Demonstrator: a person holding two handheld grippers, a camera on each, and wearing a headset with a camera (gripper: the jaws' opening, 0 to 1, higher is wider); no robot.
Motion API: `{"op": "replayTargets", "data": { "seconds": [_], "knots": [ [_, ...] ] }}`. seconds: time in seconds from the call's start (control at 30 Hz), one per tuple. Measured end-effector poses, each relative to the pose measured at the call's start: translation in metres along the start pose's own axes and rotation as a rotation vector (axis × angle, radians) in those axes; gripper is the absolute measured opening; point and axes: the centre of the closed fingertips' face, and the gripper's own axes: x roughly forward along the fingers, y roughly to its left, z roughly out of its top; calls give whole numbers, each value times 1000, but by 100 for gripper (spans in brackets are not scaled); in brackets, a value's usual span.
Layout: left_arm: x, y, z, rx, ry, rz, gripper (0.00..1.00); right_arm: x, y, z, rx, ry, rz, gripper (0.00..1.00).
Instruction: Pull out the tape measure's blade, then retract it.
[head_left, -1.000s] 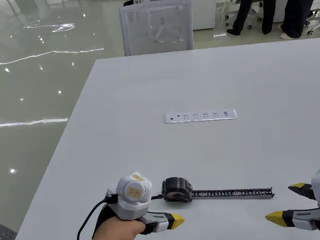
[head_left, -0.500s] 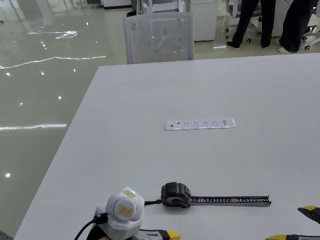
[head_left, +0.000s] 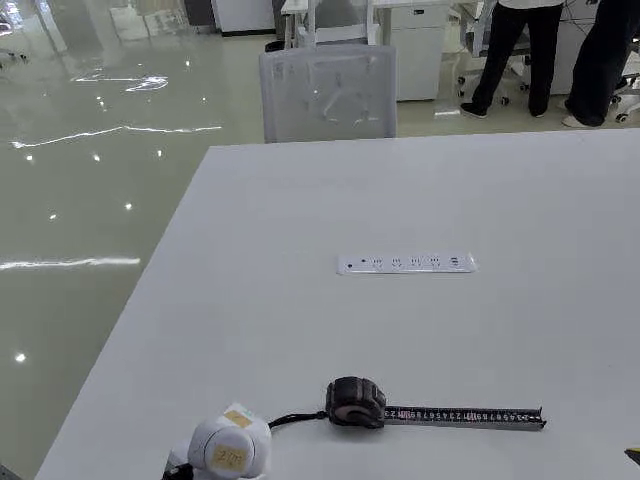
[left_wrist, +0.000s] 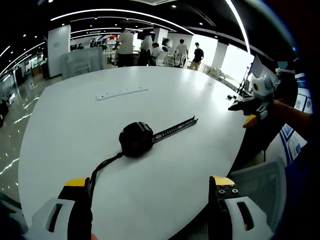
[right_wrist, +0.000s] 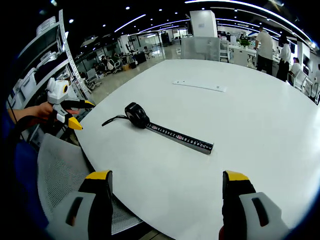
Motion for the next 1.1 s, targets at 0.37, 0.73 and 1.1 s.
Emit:
{"op": "replayTargets", "data": {
  "seconds": [0.37,0.73,1.1],
  "knots": [
    [-28,0,-1,-17,-15,24,96,-26,12,3,10,-13,-16,94],
    [-57,-7,-9,-32,-15,46,99,-50,22,7,18,-18,-32,96],
    [-76,-9,-6,-36,-30,68,99,-69,25,2,20,-21,-49,98]
  ]
}}
